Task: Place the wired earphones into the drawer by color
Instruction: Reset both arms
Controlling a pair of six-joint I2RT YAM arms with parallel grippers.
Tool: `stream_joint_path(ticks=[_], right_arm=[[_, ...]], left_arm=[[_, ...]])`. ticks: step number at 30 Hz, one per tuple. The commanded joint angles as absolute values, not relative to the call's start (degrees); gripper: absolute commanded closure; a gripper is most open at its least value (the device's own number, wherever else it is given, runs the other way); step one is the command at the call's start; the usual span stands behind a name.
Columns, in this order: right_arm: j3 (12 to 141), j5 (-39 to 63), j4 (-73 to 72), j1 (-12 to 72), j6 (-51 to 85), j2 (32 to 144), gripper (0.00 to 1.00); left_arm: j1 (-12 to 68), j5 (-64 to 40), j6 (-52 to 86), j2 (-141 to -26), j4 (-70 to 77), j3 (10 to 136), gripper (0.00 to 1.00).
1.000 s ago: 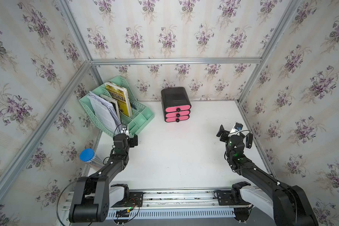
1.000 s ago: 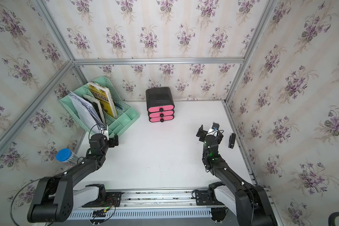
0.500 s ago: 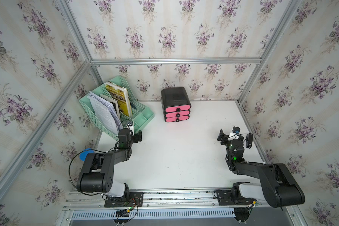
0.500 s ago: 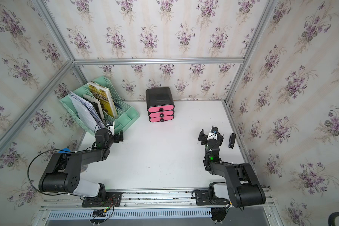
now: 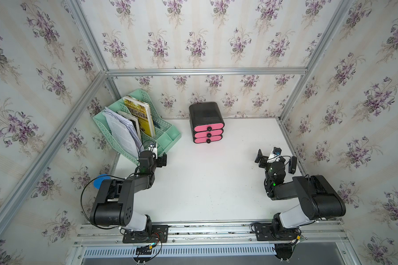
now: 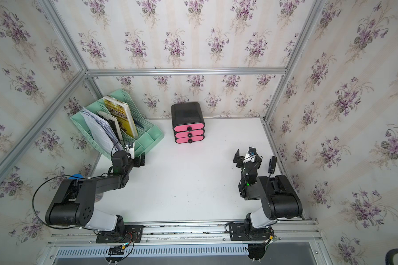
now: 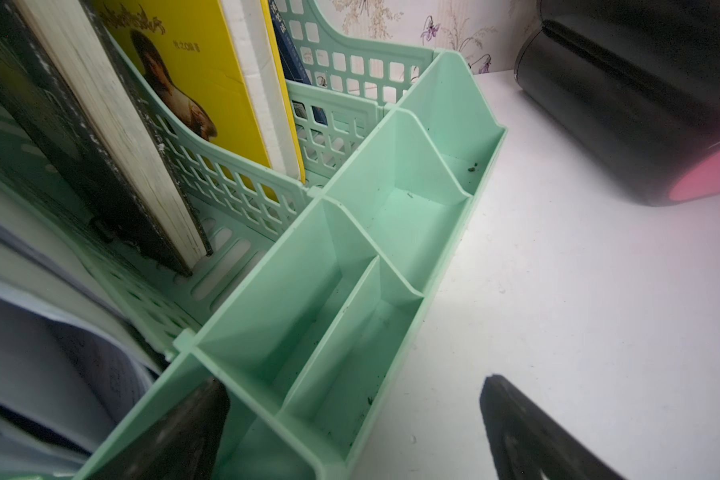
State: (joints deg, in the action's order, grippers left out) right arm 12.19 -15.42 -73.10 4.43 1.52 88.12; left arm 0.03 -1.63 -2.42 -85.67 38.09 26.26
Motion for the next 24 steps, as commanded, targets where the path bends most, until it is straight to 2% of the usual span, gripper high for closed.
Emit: stream_joint_path(ticks=[1, 24], right_arm=[[12.4, -14.0, -73.2, 4.3, 2.3, 87.9, 0.00], [12.2, -14.0, -73.7, 4.4, 2.2, 87.9, 0.00]], left_arm=[[0.1, -1.8, -2.8, -85.6, 38.4, 26.4, 0.01], [0.1, -1.9, -2.8, -85.6, 38.3, 26.4, 0.01]])
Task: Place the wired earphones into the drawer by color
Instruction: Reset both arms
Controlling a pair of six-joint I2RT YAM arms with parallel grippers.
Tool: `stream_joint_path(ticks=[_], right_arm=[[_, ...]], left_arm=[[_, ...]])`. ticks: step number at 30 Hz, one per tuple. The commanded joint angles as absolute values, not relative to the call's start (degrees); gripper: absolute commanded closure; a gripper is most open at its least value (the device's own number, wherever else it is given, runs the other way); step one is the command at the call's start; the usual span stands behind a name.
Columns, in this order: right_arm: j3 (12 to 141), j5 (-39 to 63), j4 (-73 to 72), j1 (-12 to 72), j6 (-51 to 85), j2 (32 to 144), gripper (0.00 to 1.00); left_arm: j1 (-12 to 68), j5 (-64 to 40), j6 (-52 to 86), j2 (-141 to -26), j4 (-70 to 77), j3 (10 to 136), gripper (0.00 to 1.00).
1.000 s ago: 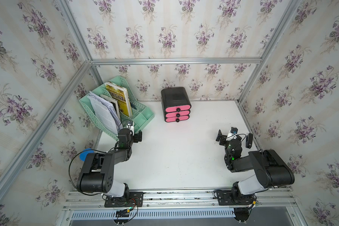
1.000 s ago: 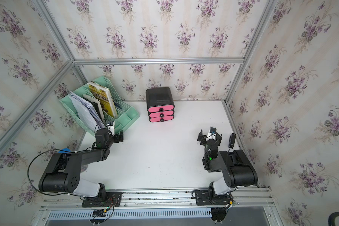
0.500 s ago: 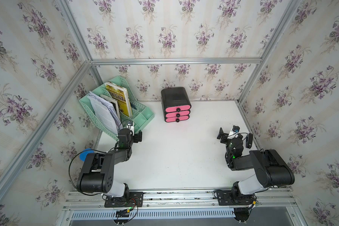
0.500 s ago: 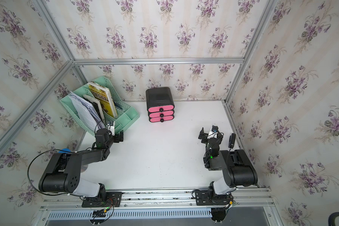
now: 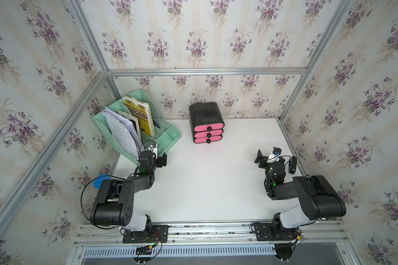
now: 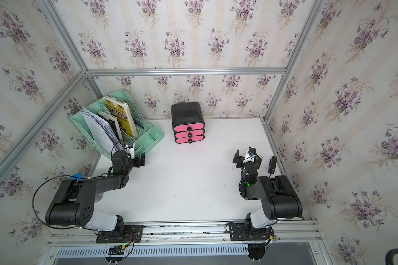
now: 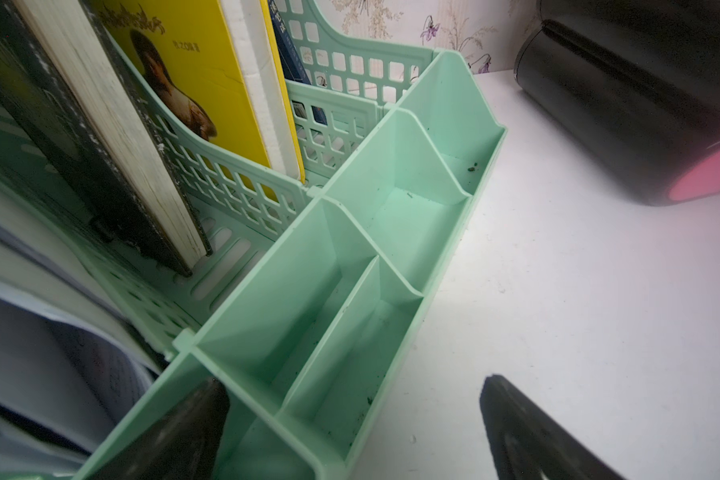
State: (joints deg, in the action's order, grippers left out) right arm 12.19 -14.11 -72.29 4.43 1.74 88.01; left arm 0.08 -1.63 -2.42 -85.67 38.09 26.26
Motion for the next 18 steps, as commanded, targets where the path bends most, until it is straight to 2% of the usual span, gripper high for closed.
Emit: stream_joint_path(ticks=[1, 18], right_arm=[[12.2, -14.0, -73.7, 4.4, 2.2, 87.9, 0.00], [12.2, -14.0, -73.6, 4.4, 2.2, 87.9, 0.00]], left_arm=[[0.1, -1.8, -2.8, -85.5, 38.3, 26.4, 0.01], [1.0, -0.9, -3.4, -85.7, 38.9, 26.2, 0.01]])
